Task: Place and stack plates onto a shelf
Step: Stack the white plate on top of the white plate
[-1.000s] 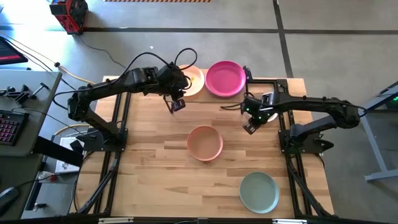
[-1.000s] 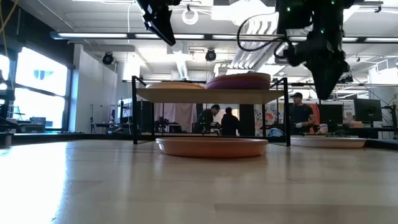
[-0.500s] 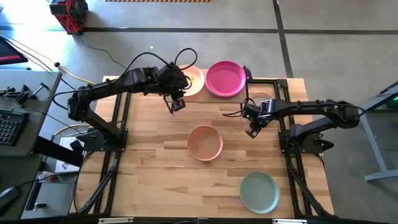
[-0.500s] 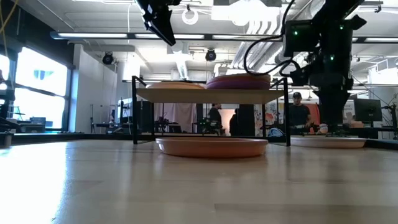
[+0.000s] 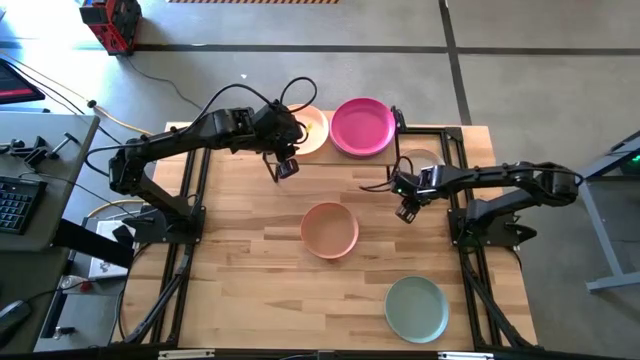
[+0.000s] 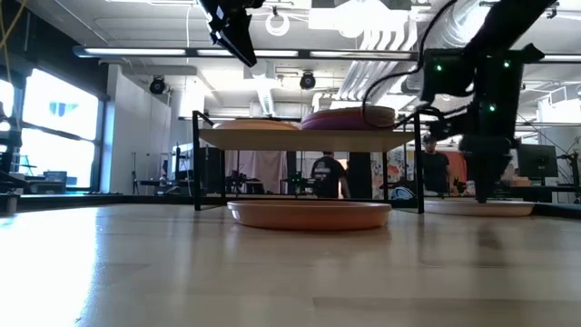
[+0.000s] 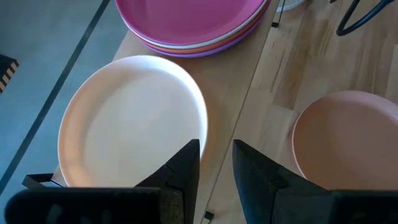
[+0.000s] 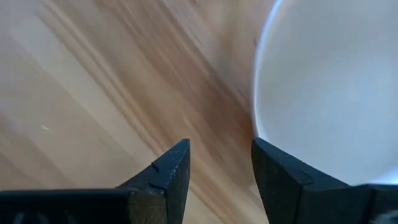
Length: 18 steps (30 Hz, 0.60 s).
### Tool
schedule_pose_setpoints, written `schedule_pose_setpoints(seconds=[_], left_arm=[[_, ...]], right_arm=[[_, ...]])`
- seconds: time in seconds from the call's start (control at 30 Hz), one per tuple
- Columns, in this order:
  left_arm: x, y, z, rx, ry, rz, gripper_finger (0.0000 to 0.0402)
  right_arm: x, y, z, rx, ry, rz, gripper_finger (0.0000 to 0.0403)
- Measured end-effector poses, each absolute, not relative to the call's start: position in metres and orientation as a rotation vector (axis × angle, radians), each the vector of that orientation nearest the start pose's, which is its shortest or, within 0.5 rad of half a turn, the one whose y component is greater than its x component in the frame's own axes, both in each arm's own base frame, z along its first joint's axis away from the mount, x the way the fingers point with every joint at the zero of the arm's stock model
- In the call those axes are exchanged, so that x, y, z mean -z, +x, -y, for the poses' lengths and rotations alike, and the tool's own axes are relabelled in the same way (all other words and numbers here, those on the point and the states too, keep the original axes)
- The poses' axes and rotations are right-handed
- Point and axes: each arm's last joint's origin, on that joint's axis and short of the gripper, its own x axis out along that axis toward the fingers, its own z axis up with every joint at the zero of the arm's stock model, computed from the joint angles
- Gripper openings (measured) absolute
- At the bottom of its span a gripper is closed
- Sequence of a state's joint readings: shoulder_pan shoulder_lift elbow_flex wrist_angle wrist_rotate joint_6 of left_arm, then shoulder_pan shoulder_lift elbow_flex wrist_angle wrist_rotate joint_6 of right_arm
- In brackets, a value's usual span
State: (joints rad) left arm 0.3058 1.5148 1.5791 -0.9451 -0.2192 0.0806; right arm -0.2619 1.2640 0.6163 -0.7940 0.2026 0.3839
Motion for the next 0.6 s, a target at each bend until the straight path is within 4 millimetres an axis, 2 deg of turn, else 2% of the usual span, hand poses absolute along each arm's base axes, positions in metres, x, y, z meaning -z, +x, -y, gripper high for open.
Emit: schedule_pose_setpoints(seconds=[0.33,0.6], left_arm=[[-0.368,0.291,-0.098,-0.454,0.035,-0.909,0.0085],[-0.368,0.291,-0.099,-0.454,0.035,-0.91,0.0085]], right_arm=[[-0.137,0.164,0.051,0.707,0.329,-1.367,0.0149],[-0.136,0.162,0.051,0.723,0.332,-1.367,0.0149]])
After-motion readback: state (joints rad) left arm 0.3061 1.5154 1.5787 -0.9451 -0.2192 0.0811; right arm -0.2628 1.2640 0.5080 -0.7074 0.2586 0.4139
